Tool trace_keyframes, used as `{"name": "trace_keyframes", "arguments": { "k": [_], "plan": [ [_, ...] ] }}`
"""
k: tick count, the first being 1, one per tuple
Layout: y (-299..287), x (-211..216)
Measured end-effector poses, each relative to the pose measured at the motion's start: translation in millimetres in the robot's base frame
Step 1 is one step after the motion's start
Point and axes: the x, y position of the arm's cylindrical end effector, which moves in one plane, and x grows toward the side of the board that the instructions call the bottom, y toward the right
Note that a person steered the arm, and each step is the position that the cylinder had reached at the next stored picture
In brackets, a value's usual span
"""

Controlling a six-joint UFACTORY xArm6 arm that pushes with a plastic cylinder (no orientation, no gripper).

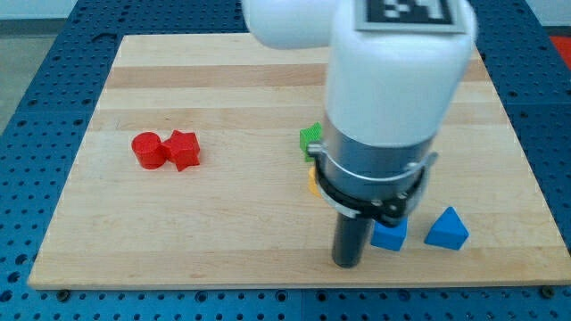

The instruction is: Push the blue cube into the blue triangle

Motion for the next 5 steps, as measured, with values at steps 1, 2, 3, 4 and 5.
{"name": "trace_keyframes", "arguments": {
  "k": [1,2,3,4,5],
  "plan": [
    [7.7,-36.4],
    [40.7,-39.8],
    [52.8,-34.6],
    [15.2,-34.6],
    [-14.4,-27.4]
  ]
}}
